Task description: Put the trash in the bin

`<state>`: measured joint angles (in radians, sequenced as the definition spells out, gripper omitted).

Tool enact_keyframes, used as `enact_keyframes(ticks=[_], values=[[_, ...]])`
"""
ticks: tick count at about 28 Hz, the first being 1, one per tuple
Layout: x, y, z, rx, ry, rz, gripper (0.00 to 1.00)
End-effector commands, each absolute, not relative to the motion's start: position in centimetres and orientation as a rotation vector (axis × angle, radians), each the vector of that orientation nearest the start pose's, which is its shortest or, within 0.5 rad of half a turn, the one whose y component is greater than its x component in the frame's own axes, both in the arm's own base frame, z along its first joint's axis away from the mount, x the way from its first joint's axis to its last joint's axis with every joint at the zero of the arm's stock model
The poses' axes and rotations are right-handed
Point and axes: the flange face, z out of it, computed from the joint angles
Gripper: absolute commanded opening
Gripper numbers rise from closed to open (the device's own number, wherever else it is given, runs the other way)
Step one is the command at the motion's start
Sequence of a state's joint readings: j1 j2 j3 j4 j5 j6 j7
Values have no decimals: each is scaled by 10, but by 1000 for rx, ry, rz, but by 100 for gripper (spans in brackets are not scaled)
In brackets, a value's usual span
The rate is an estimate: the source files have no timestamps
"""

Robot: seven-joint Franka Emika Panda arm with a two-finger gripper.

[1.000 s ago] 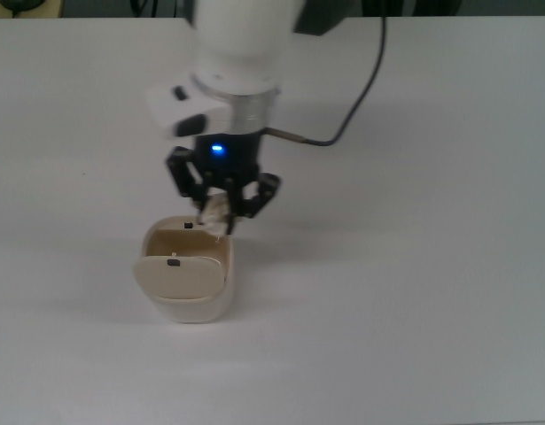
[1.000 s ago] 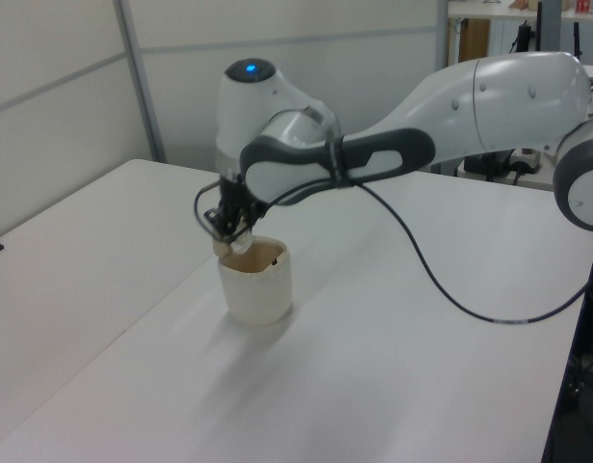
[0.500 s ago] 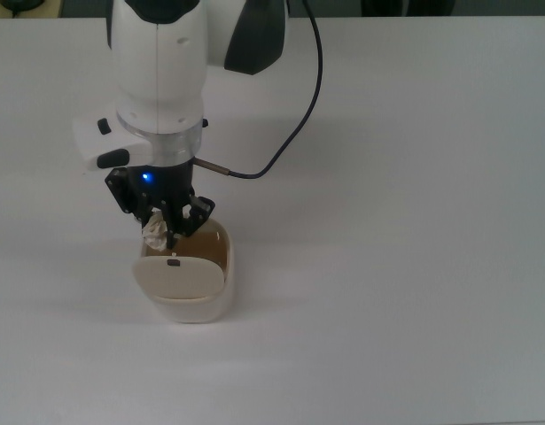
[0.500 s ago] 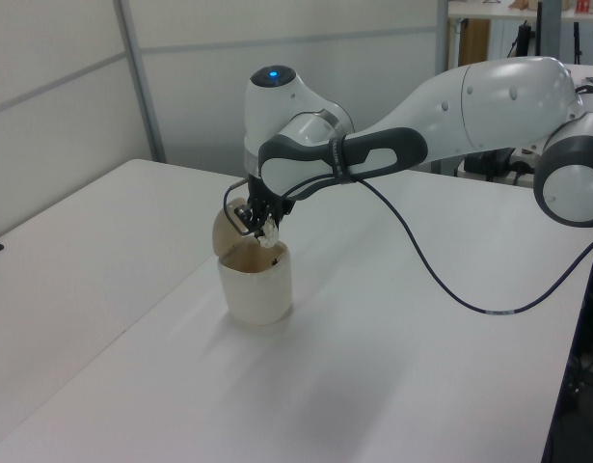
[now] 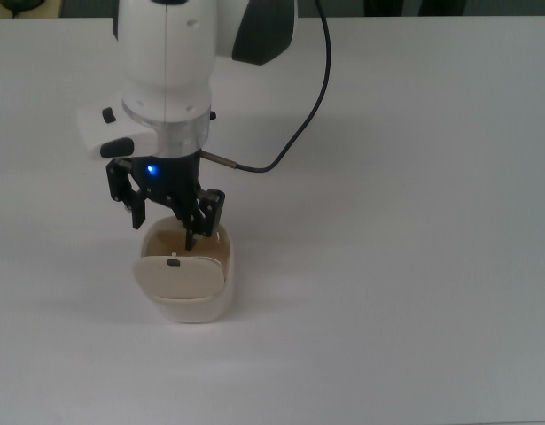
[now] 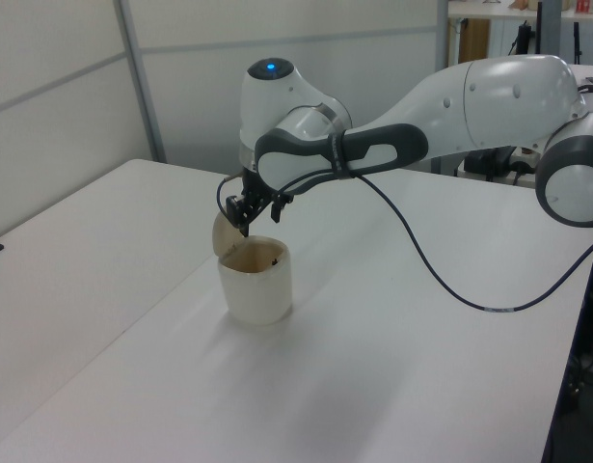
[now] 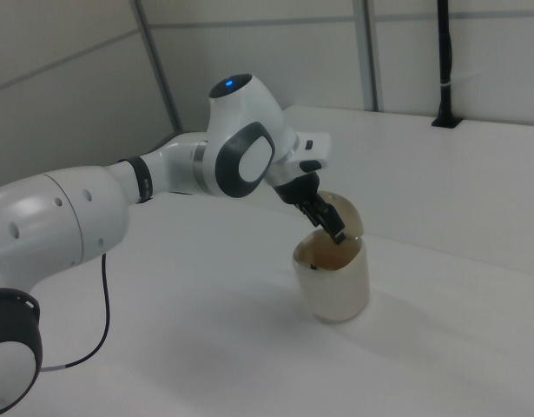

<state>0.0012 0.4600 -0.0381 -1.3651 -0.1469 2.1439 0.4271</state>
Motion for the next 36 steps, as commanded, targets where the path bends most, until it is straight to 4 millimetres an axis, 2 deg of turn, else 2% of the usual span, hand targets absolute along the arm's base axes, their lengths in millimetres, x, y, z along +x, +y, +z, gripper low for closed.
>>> enact_keyframes(ticks=[1, 2, 4, 7, 9, 15, 20, 25, 36], values=[[708, -26, 518, -3106, 645, -519, 100], [703, -26, 521, -3124, 617, -477, 100], [685, -23, 533, -3184, 446, -313, 100], [665, -20, 547, -3176, 311, -159, 100], [646, -23, 569, -3154, 235, -92, 100], [606, -29, 602, -3155, 72, 78, 100], [582, -51, 625, -3148, 32, 115, 100], [572, -57, 626, -3141, -2, 141, 100], [570, -66, 625, -3140, 18, 141, 100]])
